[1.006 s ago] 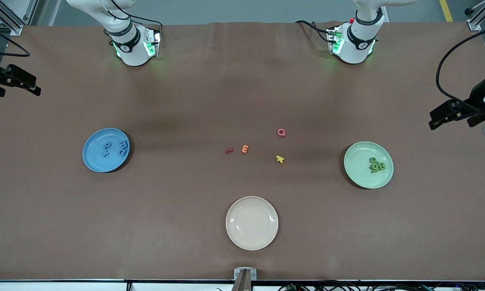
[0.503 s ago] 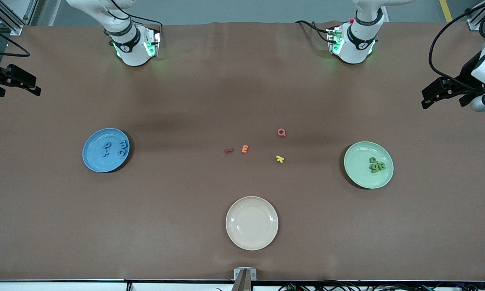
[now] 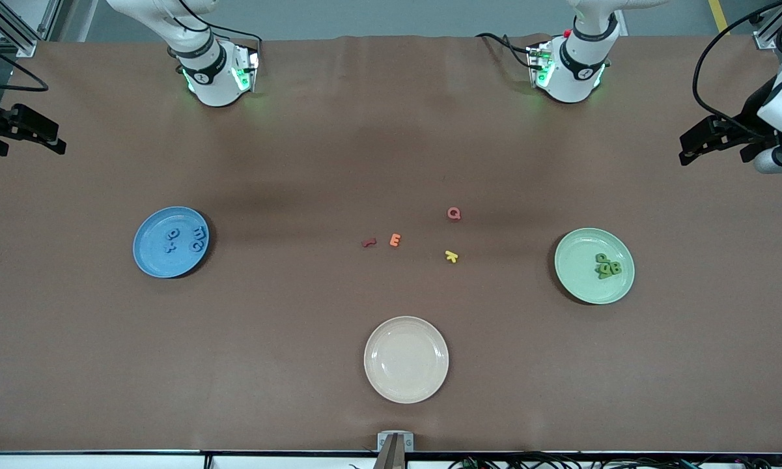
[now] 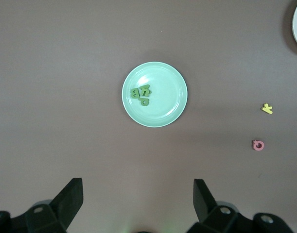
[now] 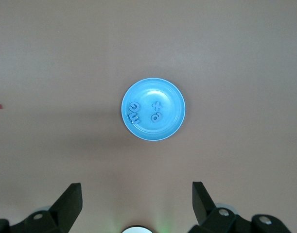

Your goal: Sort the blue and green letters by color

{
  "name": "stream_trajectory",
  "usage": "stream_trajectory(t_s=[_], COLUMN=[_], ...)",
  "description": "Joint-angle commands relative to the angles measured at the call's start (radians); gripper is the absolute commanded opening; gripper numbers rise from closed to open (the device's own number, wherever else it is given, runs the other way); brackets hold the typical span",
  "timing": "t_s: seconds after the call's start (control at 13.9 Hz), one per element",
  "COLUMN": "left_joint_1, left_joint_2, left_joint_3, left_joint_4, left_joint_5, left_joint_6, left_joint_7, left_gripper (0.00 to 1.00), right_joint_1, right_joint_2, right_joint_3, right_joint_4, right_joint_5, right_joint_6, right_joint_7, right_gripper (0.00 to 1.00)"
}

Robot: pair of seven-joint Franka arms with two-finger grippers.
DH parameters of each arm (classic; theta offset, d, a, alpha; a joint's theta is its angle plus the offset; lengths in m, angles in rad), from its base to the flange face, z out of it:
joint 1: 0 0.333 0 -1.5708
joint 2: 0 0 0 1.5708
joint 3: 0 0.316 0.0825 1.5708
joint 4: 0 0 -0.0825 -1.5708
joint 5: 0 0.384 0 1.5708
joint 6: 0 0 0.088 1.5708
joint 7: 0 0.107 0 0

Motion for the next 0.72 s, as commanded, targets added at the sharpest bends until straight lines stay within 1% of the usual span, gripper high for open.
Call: stream_trajectory(t_s=[0.0,0.22,0.5,0.65], left_joint_1=[0.009,0.012,0.014,0.015], left_joint_2=[-0.013,-0.019,-0.002,0.004], left_joint_3=[-0.010,-0.010,-0.005,0.001], left_joint_4=[0.007,0.007,0.068,0.071], left_joint_5=[-0.015,-0.015,-0.001,0.000], left_joint_6=[-0.020,-0.023,-0.023,-0.023], left_joint_7=[-0.007,-0.004,-0.006,-0.004], left_gripper=[1.00,1.00,1.00,1.00], right_joint_1=[-0.018,-0.018,-0.018,-0.018], right_joint_2=[-0.026,-0.026,-0.026,-0.026], right_joint_3=[0.013,0.013,0.013,0.013], right_joint_4=[-0.023,-0.023,-0.023,-0.023], right_joint_5=[0.018,0.028,0.028,0.018], right_joint_6=[0.005,0.004,-0.002,-0.002], right_joint_7=[-0.004,-0.004,-0.007,-0.010], right_gripper=[1.00,1.00,1.00,1.00])
